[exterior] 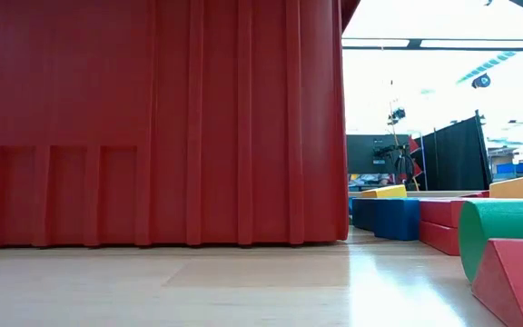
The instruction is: Sort blocks
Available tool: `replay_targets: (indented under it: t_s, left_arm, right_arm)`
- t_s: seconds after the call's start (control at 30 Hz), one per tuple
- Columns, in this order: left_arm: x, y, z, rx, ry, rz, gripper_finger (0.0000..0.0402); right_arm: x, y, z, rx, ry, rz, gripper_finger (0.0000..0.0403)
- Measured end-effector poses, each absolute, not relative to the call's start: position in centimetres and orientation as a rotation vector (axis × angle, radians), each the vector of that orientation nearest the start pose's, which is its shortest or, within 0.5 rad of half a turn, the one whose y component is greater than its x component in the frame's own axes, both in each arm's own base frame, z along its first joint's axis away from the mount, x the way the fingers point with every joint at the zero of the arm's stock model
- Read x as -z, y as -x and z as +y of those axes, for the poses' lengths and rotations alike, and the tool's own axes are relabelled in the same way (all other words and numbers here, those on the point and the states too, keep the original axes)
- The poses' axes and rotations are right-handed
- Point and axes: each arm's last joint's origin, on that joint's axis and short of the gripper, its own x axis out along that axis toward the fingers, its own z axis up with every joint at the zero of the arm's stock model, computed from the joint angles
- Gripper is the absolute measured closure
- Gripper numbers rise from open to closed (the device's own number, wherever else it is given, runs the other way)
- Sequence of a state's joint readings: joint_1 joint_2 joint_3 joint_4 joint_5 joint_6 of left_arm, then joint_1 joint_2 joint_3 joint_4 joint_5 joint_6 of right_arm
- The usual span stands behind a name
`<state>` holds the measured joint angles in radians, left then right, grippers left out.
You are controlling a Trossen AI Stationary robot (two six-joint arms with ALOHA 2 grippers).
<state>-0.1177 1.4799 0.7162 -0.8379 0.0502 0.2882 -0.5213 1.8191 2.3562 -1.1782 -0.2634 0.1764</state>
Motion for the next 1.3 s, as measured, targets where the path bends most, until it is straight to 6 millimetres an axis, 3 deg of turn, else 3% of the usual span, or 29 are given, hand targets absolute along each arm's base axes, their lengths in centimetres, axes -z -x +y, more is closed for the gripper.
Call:
replay_targets:
  t_s: [0.1,0.27,0.53,0.7,0.8,0.97,1.1,1.3]
  left_arm:
    - [-14.2,-21.2,-2.6,0.336,-0.268,1.587,0.0149]
    - [-14.0,-21.4,-2.6,0.291,-0.233,1.605,0.029]
    - [-15.7,-21.8,-2.7,0.189,-0.134,1.613,0.0291]
    - [-20.1,-23.2,-2.7,0.092,-0.122,1.481,0.0291]
    - [-23.9,-24.2,-2.6,0.011,-0.111,1.346,0.0291]
    - [-30.1,-25.7,-2.4,-0.113,-0.089,1.127,0.0291]
    - [-35.0,-26.8,-1.9,-0.177,-0.076,0.928,0.0291]
    - [-40.6,-28.1,-0.5,-0.235,0.031,0.621,0.0291]
  right_arm:
    - [-47.9,-30.0,-16.3,0.302,-0.423,0.572,0.0183]
    - [-47.9,-30.1,-16.1,0.296,-0.424,0.573,0.0185]
    - [-47.9,-30.2,-16.0,0.291,-0.421,0.574,0.0187]
    - [-47.9,-30.3,-15.7,0.278,-0.417,0.576,0.0185]
    - [-48.1,-30.1,-15.4,0.265,-0.398,0.579,0.0183]
    - [-49.3,-28.2,-14.3,0.243,-0.385,0.571,0.0187]
    - [-50.5,-27.3,-12.5,0.154,-0.381,0.534,0.0187]
    - [-51.2,-28.4,-8.9,0.023,-0.316,0.506,0.0175]
